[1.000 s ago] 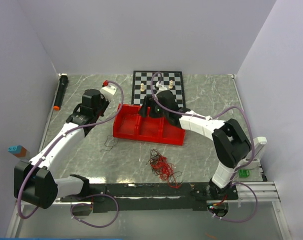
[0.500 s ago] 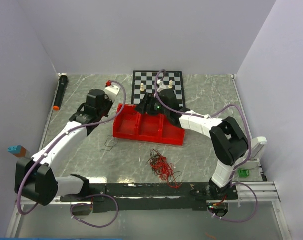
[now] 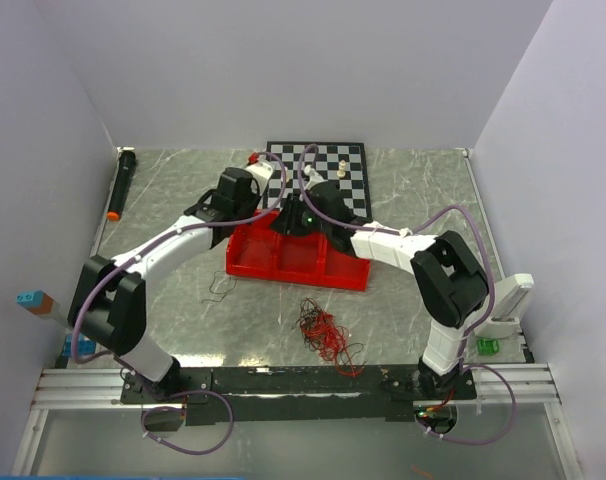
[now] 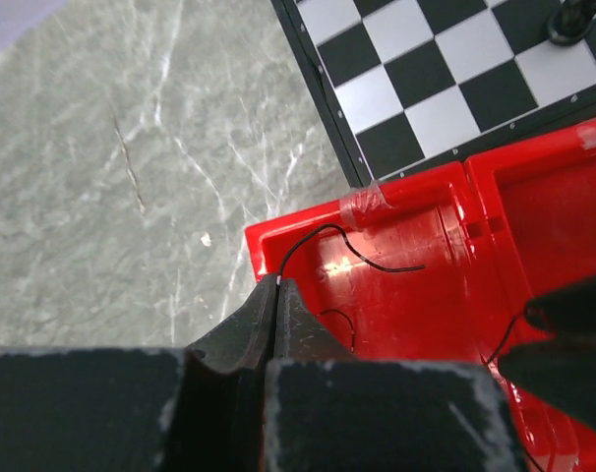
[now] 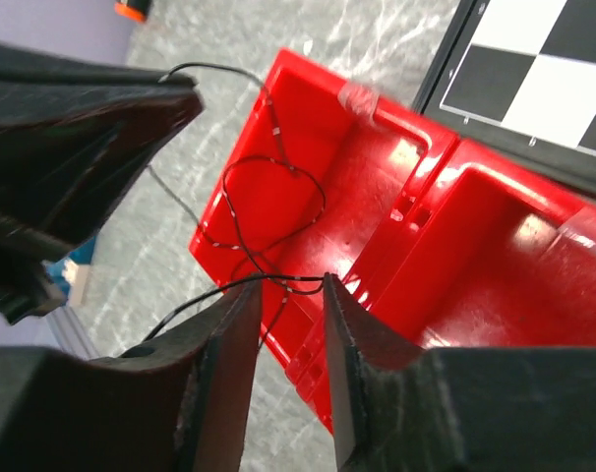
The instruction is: Untangle the cables
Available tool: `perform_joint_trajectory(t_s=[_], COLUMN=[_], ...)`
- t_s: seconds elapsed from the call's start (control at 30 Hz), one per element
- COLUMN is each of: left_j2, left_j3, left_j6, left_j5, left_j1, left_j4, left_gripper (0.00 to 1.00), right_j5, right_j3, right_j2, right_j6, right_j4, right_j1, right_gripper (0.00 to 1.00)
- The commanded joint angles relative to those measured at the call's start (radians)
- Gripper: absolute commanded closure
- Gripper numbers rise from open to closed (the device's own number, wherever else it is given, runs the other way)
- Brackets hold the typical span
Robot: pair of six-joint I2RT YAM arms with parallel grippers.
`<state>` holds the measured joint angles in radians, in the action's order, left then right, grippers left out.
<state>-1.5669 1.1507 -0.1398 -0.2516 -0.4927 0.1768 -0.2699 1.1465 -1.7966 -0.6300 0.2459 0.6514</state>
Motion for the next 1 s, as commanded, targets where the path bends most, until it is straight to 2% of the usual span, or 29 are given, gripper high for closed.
perform_joint_trajectory(t_s=[0.0, 0.1, 0.17, 0.23, 0.27, 0.43, 0.5, 0.67, 0.8, 0.97], left_j2=[0.001, 0.016, 0.015, 0.01, 0.01, 0.053, 0.088, 0.215, 0.312, 0.376], left_j3=[0.001, -0.035, -0.039, -0.014, 0.0, 0.133, 0.174, 0.15, 0.089, 0.021], left_j6=[0.063, 0.089, 0.108, 0.117, 0.121, 0.132, 0.114, 0.052, 0.003, -0.037], left_j5=[0.006, 0.076, 0.145, 0.204, 0.237, 0.366, 0.386, 0.457, 0.524, 0.584], left_j1=[-0.004, -0.006, -0.004, 0.002, 0.009, 0.124, 0.187, 0.391, 0.564, 0.643], left_j4=[-0.059, -0.077, -0.069, -0.043, -0.025, 0.136, 0.196, 0.296, 0.326, 0.378], left_gripper=[0.94, 0.84, 0.68, 0.47, 0.41, 0.13, 0.07, 0.05, 0.05, 0.06], right_j5=[0.055, 0.075, 0.093, 0.116, 0.132, 0.23, 0.27, 0.353, 0.365, 0.403], right_j3=[0.062, 0.064, 0.067, 0.085, 0.096, 0.156, 0.185, 0.349, 0.419, 0.567], right_j2=[0.008, 0.014, 0.022, 0.02, 0.019, 0.003, -0.004, -0.108, -0.168, -0.282], right_j6=[0.046, 0.047, 0.053, 0.069, 0.076, 0.105, 0.127, 0.159, 0.165, 0.181], right_j4=[-0.036, -0.042, -0.053, -0.079, -0.098, -0.206, -0.24, -0.427, -0.483, -0.611], right_j1=[0.024, 0.027, 0.03, 0.043, 0.048, 0.071, 0.091, 0.129, 0.14, 0.143], right_gripper=[0.64, 0.66, 0.67, 0.68, 0.68, 0.71, 0.71, 0.72, 0.72, 0.73])
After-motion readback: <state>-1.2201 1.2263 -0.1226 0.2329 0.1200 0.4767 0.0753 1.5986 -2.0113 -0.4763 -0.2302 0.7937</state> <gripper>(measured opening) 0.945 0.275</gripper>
